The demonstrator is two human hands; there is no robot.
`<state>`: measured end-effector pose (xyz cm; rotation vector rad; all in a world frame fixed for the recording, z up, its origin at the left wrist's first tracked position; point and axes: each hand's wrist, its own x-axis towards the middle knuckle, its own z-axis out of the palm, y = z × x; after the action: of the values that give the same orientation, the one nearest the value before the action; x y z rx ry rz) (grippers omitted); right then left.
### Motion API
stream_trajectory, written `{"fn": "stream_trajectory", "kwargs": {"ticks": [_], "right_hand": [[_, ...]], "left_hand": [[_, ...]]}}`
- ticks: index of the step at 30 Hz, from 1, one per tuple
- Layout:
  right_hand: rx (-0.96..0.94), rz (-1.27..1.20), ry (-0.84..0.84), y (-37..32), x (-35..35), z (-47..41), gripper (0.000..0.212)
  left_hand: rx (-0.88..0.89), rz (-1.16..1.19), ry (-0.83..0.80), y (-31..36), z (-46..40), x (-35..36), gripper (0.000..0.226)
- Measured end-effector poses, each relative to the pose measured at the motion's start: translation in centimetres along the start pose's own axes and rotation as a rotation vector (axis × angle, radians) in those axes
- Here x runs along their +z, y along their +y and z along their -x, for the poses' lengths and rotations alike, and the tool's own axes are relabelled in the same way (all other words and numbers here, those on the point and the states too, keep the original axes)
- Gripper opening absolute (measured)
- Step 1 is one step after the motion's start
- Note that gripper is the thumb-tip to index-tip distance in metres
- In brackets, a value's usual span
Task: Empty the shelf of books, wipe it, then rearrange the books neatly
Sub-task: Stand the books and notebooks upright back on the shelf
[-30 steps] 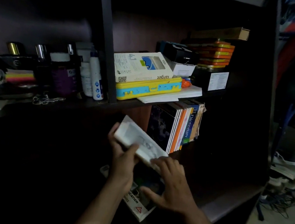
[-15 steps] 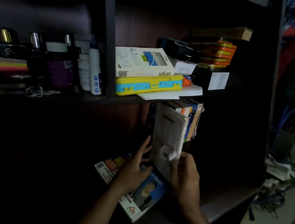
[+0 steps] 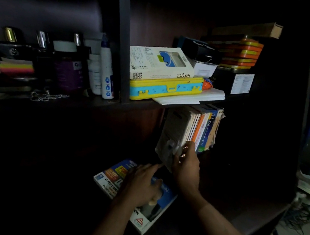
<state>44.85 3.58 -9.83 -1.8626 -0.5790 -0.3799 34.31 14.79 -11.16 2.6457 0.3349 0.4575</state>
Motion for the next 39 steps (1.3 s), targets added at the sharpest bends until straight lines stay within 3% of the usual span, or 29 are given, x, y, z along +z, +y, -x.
{"fn": "stream_trajectory", "kwargs": {"ticks": [4, 11, 15, 21, 28, 32, 35, 39], "right_hand": [[0.061, 0.168, -0.01, -1.1, 0.9, -1.1, 0.023], [0.037, 0.174, -0.006, -1.6, 2.3, -2.8, 0.014], [0.039, 0.15, 0.019, -1.9, 3.0, -3.4, 0.012], [0.065, 0.235, -0.011, -1.8, 3.6, -3.5, 0.027], [0.022, 0.173, -0.088, -1.3, 2.7, -3.6, 0.021], [0.037, 0.101, -0.052, -2.2, 2.4, -4.2, 0.016], [0.038, 0.014, -0.007, -2.9, 2.6, -5.1, 0.021], [-0.002, -0.04, -0.034, -3.0, 2.9, -4.7, 0.048]], "left_hand": [[-0.056, -0.005, 0.023, -0.2, -0.2, -0.1, 0.031], [-0.082, -0.055, 0.024, -0.2, -0.1, -0.4, 0.017], [-0.071, -0.055, 0.044, -0.1, 0.0, -0.4, 0.014], [-0.059, -0.057, 0.061, -0.2, 0.0, -0.5, 0.016], [-0.065, -0.052, 0.05, -0.2, -0.1, -0.5, 0.011], [-0.047, -0.05, 0.059, -0.3, -0.2, -0.3, 0.007], [-0.026, -0.034, 0.09, -0.4, -0.3, -0.2, 0.009], [0.005, -0.138, 0.081, -0.7, -0.1, 0.3, 0.017]]}}
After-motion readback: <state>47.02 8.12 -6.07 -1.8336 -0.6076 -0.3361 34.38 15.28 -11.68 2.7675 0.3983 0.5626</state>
